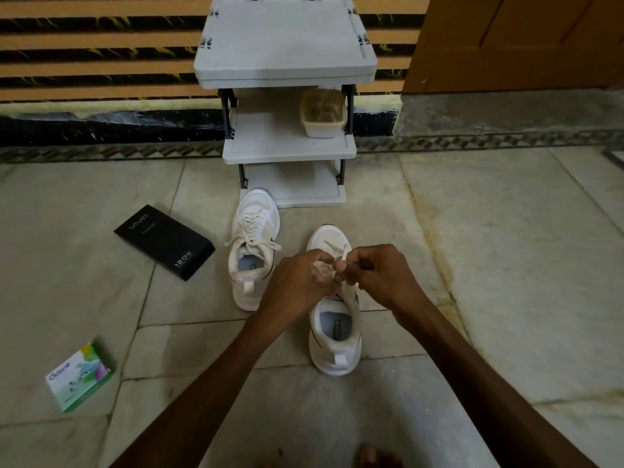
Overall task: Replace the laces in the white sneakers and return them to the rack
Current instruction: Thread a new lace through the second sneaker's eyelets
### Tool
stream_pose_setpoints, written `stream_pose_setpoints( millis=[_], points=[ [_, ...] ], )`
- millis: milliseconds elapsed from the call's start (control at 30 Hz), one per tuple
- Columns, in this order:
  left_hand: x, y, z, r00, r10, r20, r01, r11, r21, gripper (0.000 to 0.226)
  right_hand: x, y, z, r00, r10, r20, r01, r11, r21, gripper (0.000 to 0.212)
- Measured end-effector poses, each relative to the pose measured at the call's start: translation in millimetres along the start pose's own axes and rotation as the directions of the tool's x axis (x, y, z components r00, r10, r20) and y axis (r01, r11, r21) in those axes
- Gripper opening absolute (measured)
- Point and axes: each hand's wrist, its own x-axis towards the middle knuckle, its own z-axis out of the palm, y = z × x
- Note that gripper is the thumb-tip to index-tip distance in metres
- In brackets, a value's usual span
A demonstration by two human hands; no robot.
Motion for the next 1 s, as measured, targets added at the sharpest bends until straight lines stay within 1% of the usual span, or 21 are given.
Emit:
stream_pose_setpoints(
  millis=[33, 100, 200, 267, 333, 467, 500, 533, 600, 633, 667, 700, 733, 767, 800, 833, 933, 1000],
  points=[
    [1.7, 0.2, 2.0, 1.0, 0.021, 0.017, -0.021, 1.0, 0.006, 0.022, -0.6, 1.5, -0.5, 1.0, -0.004, -0.001, 0.004, 1.0, -0.01, 0.015],
    [4.1, -1.3, 4.2, 0.999, 0.034, 0.012, -0.034, 0.999, 0.024, 0.007, -1.3, 5.3, -1.3, 1.0, 0.001, -0.002, -0.001, 1.0, -0.003, 0.014],
    [1.5, -4.1, 10.2, 0.997, 0.021, -0.07, -0.017, 0.998, 0.056, 0.016, -2.7, 11.2, -1.0, 0.999, 0.032, 0.008, -0.033, 0.999, 0.013, 0.015],
    [-0.4, -5.8, 9.9, 0.993, -0.021, -0.112, 0.02, 1.0, -0.004, 0.02, -2.6, 14.1, -0.6, 0.998, 0.062, -0.007, -0.061, 0.997, 0.045, 0.015],
    [-2.6, -6.8, 5.2, 0.992, -0.05, -0.119, 0.041, 0.996, -0.079, 0.026, -2.2, 15.4, 0.3, 0.996, 0.085, -0.019, -0.084, 0.995, 0.061, 0.015],
    [-1.1, -8.6, -2.6, 0.988, 0.004, -0.154, -0.01, 0.999, -0.039, 0.026, -2.1, 13.4, 3.3, 0.993, 0.117, -0.022, -0.115, 0.989, 0.093, 0.014],
    [-0.7, -7.8, -4.2, 0.988, 0.006, -0.157, -0.017, 0.998, -0.066, 0.025, -2.2, 12.1, 4.1, 0.992, 0.121, -0.025, -0.118, 0.988, 0.098, 0.014],
    [1.0, -7.4, -5.8, 0.99, -0.011, -0.143, -0.01, 0.989, -0.145, 0.023, -2.2, 11.2, 5.3, 0.992, 0.125, -0.026, -0.122, 0.987, 0.101, 0.013],
    [3.5, -5.1, -10.3, 0.996, -0.077, -0.047, 0.054, 0.926, -0.374, 0.022, -1.9, 9.9, 7.8, 0.991, 0.13, -0.023, -0.127, 0.987, 0.096, 0.011],
    [3.3, -2.2, -13.1, 0.994, -0.105, 0.019, 0.102, 0.89, -0.444, 0.023, -1.7, 9.7, 9.0, 0.991, 0.129, -0.021, -0.127, 0.988, 0.086, 0.011],
    [3.4, -1.3, -15.2, 0.991, -0.117, 0.071, 0.136, 0.875, -0.465, 0.025, -1.8, 10.3, 10.1, 0.991, 0.128, -0.025, -0.126, 0.989, 0.074, 0.011],
    [3.7, -2.1, -17.5, 0.99, -0.119, 0.078, 0.14, 0.904, -0.404, 0.027, -2.0, 10.3, 10.7, 0.992, 0.125, -0.034, -0.122, 0.99, 0.063, 0.011],
    [3.8, -4.0, -20.2, 0.994, -0.105, 0.04, 0.112, 0.955, -0.274, 0.031, -2.6, 10.5, 11.2, 0.991, 0.124, -0.044, -0.122, 0.991, 0.057, 0.012],
    [2.6, -4.6, -23.4, 0.997, -0.075, -0.021, 0.073, 0.994, -0.083, 0.033, -3.3, 10.9, 10.7, 0.99, 0.132, -0.054, -0.129, 0.99, 0.058, 0.012],
    [0.6, -4.0, -26.4, 0.996, -0.03, -0.085, 0.036, 0.997, 0.072, 0.033, -4.0, 11.1, 10.3, 0.988, 0.143, -0.058, -0.139, 0.988, 0.063, 0.012],
    [-1.8, -0.8, -29.2, 0.991, 0.021, -0.131, 0.0, 0.987, 0.161, 0.034, -5.0, 10.8, 9.7, 0.987, 0.152, -0.059, -0.148, 0.987, 0.061, 0.011],
    [-5.4, 9.6, -31.9, 0.971, 0.124, -0.206, -0.059, 0.954, 0.294, 0.037, -7.8, 9.8, 7.8, 0.986, 0.151, -0.069, -0.151, 0.989, 0.004, 0.011],
    [-6.9, 8.3, -32.0, 0.965, 0.182, -0.191, -0.09, 0.908, 0.41, 0.032, -9.7, 10.4, 4.0, 0.986, 0.132, -0.099, -0.138, 0.989, -0.057, 0.011]
  ],
)
